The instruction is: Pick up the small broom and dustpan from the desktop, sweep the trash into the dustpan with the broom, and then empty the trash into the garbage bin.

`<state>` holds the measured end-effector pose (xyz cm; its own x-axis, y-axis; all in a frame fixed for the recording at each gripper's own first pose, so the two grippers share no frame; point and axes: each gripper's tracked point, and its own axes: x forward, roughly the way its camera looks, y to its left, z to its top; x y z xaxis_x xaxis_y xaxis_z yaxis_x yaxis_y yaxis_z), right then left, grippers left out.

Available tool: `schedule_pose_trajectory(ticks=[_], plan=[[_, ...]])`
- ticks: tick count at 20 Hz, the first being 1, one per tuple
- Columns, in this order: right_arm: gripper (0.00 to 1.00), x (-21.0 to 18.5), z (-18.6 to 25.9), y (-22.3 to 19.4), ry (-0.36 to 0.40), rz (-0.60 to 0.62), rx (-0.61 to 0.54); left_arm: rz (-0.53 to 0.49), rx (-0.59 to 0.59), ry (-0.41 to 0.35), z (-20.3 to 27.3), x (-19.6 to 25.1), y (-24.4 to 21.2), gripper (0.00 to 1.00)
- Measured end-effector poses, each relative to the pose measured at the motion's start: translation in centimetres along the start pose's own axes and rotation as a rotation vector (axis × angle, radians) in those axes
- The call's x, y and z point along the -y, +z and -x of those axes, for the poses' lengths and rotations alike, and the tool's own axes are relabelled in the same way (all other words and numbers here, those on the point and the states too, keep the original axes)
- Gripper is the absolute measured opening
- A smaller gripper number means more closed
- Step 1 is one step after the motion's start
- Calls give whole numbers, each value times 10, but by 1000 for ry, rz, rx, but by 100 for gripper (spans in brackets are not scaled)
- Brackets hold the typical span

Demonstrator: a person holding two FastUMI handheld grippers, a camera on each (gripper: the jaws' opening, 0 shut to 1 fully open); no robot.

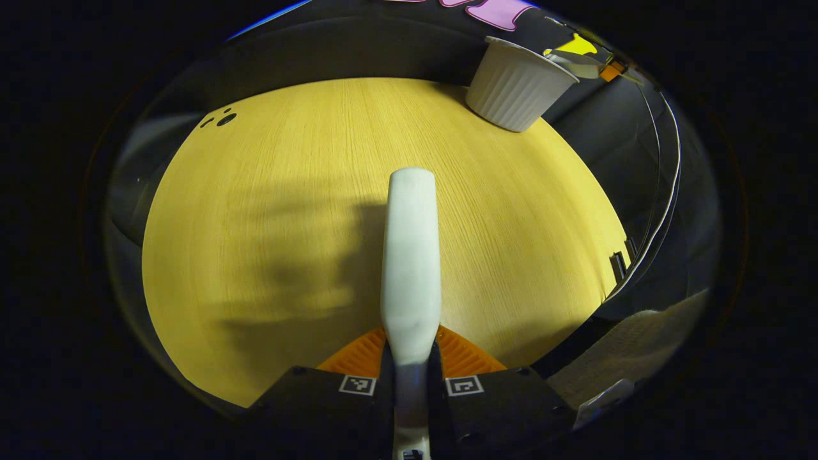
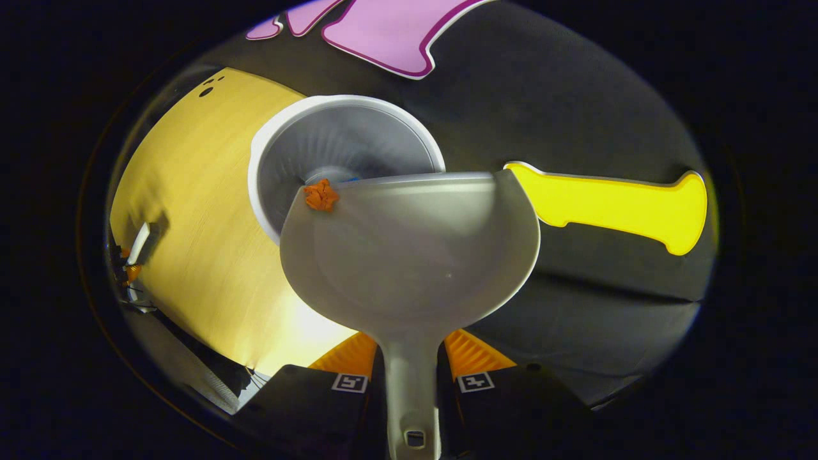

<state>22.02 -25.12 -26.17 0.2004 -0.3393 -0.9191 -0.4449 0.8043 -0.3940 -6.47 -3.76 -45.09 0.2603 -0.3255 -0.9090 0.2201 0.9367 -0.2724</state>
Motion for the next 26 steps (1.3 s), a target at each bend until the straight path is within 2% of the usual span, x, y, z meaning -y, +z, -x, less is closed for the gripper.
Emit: schedule_pose_trajectory(ticks=[3,8,15,16,20,24,25,26], plan=[[36,-2,3,2,25,-36,24,-7,4,2,1,0,1,25],[36,4,1,-4,-14,-11,13,-1,10,6,3,1,-1,25],[36,-1,13,-4,30,-86,83,0,16,27,5,1,1,25],[32,-7,18,-4,53,-113,117,2,17,31,5,0,1,24],[36,-31,46,-11,136,-213,269,-7,19,61,6,-6,5,25],[36,-76,70,-33,200,-226,366,-24,26,85,8,-11,15,25],[32,-88,74,-40,216,-219,379,-27,30,91,8,-12,19,25],[36,-103,79,-48,229,-211,391,-30,33,98,9,-13,21,25]])
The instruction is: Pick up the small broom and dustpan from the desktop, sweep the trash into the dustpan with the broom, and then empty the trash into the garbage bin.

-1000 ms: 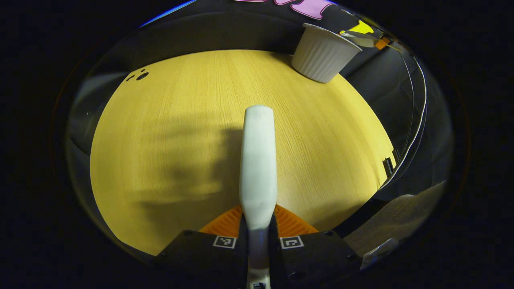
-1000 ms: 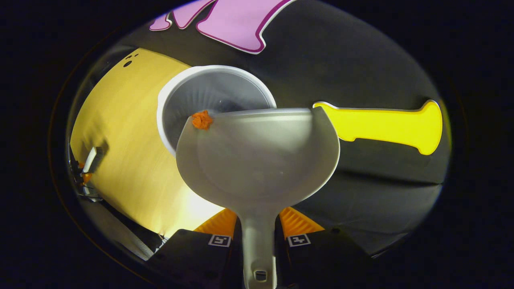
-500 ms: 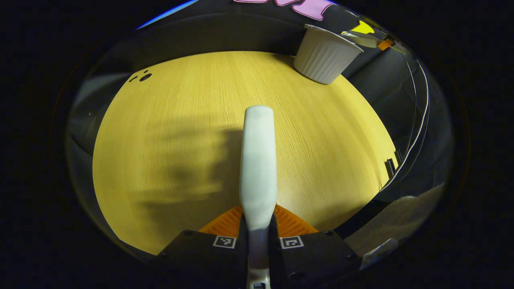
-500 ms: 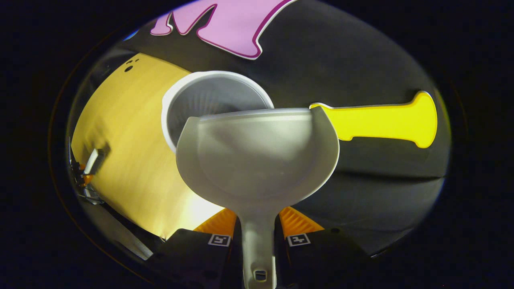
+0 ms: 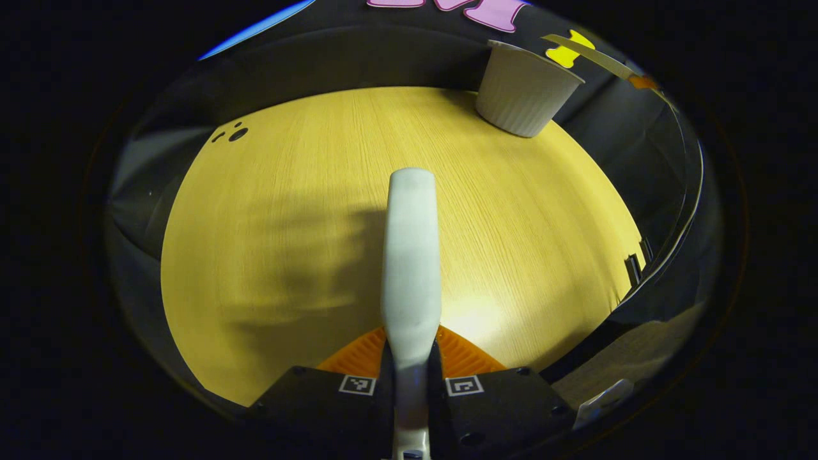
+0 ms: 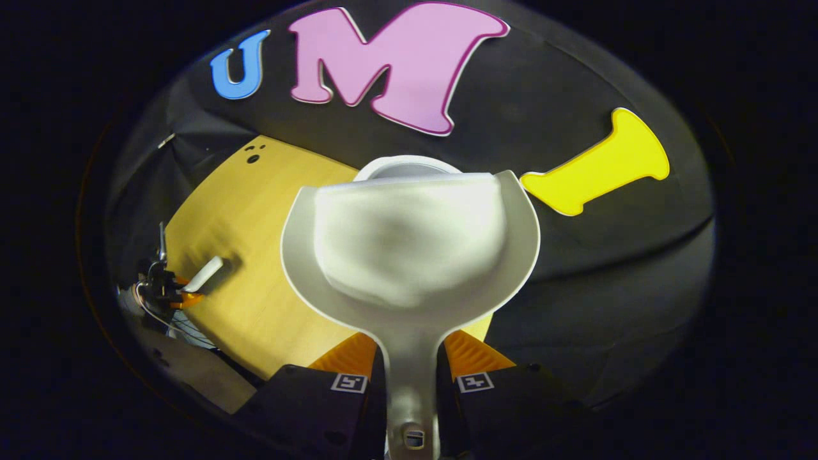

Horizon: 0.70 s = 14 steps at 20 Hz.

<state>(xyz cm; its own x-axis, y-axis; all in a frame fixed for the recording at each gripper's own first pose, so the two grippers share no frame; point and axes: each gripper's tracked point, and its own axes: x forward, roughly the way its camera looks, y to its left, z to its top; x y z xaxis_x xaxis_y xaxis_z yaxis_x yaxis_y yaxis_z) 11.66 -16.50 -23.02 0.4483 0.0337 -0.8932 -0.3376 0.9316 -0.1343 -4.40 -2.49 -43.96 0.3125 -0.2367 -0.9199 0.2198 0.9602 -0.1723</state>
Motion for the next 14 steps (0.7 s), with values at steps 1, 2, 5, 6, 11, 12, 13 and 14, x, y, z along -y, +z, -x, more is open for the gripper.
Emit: schedule_pose_trajectory(ticks=[1,2,5,6,11,12,13,14], plan=[[36,-14,3,-8,17,3,9,-2,4,6,1,-1,3,26],[36,-31,6,-18,40,1,15,-4,6,10,2,-1,4,25],[36,-81,1,-54,116,-18,11,-17,3,27,4,-4,6,25],[36,-97,-3,-67,141,-28,1,-21,3,32,3,-4,6,25],[36,-159,-39,-141,205,-75,-64,5,9,50,-1,-8,7,25],[36,-167,-47,-154,207,-83,-74,10,9,54,-4,-11,8,25],[36,-174,-56,-165,203,-96,-75,11,11,60,-6,-14,9,25],[36,-182,-66,-175,201,-109,-81,8,13,68,-8,-19,10,25]])
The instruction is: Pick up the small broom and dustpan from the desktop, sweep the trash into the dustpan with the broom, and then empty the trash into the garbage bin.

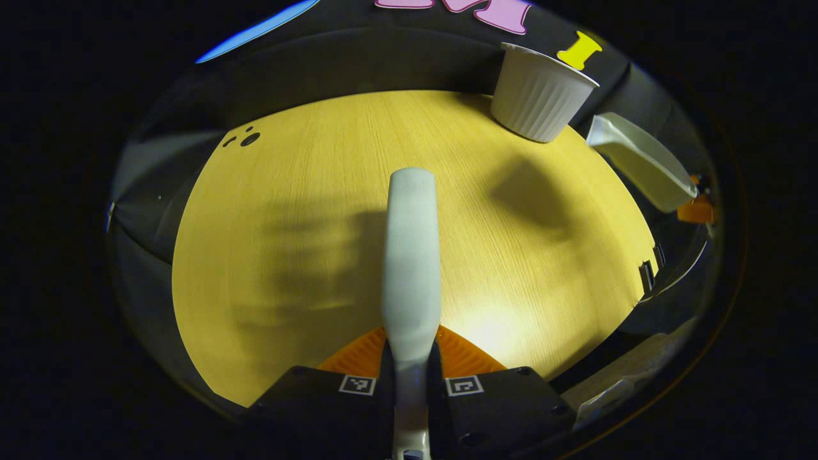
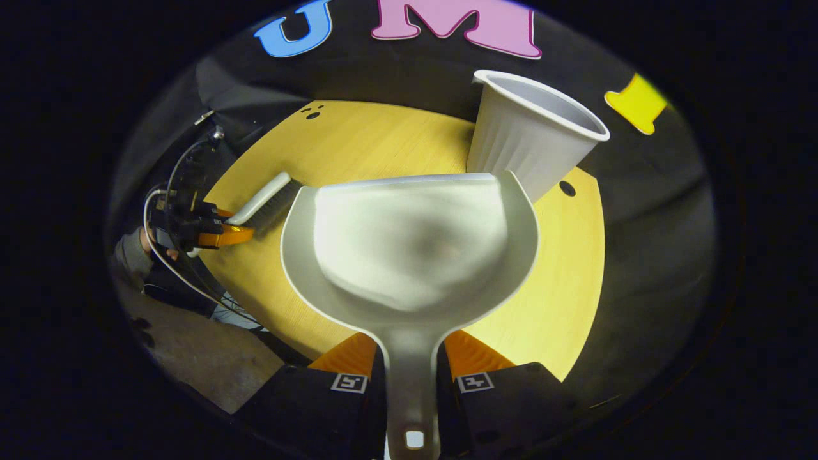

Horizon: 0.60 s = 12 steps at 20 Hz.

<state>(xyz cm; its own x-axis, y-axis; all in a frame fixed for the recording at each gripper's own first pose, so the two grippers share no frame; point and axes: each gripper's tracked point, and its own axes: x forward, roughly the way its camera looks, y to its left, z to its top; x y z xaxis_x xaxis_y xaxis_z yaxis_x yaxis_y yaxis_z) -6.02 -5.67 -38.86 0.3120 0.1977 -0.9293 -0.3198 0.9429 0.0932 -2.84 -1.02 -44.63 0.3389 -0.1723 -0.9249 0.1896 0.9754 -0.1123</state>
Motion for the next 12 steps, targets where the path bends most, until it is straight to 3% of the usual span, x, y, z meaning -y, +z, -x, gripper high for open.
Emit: schedule_pose_trajectory(ticks=[1,7,11,12], plan=[[32,-7,-12,-9,3,-13,-4,-7,1,13,-1,-2,1,25],[36,-27,-67,-37,-6,-21,8,-35,21,84,-3,-6,2,24],[36,-39,-92,-49,5,-30,14,-40,18,127,-10,-10,0,26],[32,-40,-98,-52,5,-32,13,-40,13,136,-16,-12,-2,26]])
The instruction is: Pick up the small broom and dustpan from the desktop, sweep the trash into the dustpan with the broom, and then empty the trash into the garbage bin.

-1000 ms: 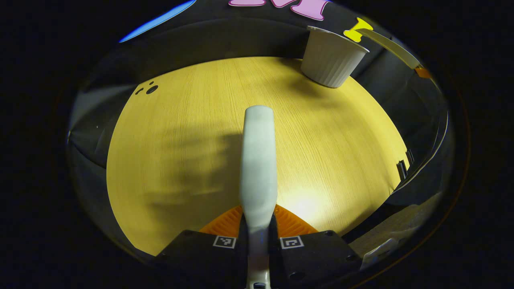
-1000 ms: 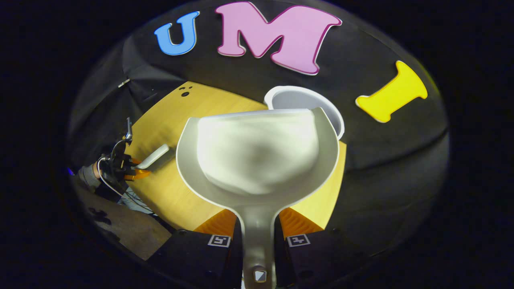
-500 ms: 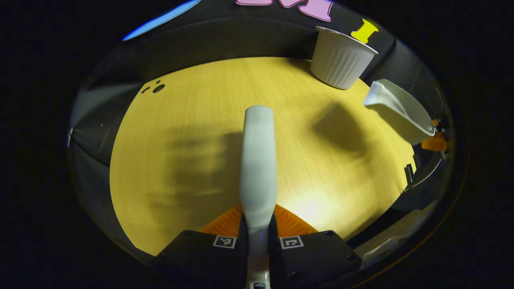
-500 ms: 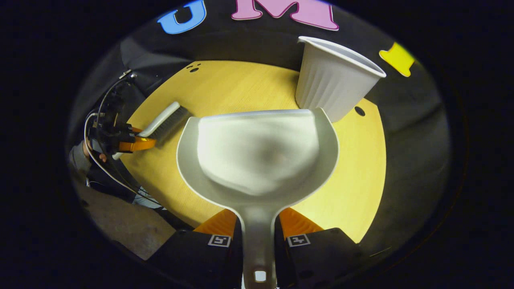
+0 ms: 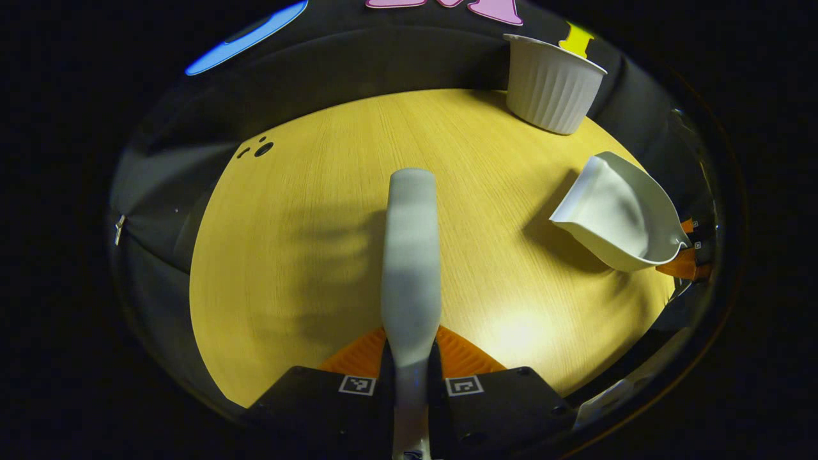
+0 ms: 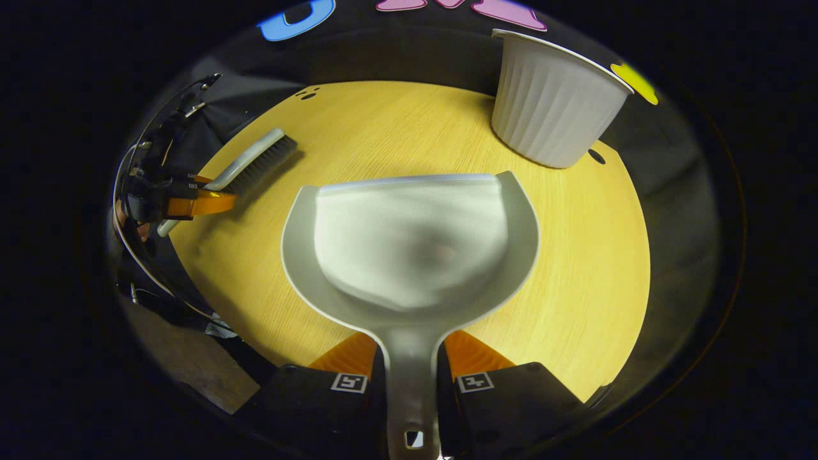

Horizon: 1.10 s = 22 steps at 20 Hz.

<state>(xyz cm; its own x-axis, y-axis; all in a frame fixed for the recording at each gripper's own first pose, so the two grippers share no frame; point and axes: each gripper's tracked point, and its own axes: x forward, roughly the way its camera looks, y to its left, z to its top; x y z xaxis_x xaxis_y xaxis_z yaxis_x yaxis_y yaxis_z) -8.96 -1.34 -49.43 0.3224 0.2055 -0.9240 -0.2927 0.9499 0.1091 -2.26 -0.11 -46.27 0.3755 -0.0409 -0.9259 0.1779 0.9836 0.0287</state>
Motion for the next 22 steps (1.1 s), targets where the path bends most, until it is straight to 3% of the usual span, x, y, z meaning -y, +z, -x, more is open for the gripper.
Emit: schedule_pose_trajectory(ticks=[1,2,3,8,12,13,17,18,19,22], plan=[[36,0,-5,-2,0,1,-5,1,-7,9,-4,-1,-1,26],[32,0,-10,-3,-4,-2,-10,4,-11,19,-8,-2,-2,26],[36,0,-16,-7,-6,-11,-18,9,-14,28,-10,-3,-1,24],[33,-6,-30,-13,-6,-38,-22,11,-29,59,-17,-11,-6,27],[41,-6,-30,-14,-2,-41,-21,3,-23,81,-19,-12,-5,29],[37,-6,-30,-15,-3,-41,-24,-5,-15,87,-18,-13,-3,29],[39,-7,-29,-15,4,-25,-25,-38,-7,106,-13,-11,0,33],[39,-7,-27,-15,5,-26,-23,-35,-4,107,-11,-11,-2,28],[39,-7,-25,-14,7,-27,-17,-33,2,110,-8,-11,-3,35],[40,-7,-6,-10,16,-26,1,-39,29,124,8,-15,-3,35]])
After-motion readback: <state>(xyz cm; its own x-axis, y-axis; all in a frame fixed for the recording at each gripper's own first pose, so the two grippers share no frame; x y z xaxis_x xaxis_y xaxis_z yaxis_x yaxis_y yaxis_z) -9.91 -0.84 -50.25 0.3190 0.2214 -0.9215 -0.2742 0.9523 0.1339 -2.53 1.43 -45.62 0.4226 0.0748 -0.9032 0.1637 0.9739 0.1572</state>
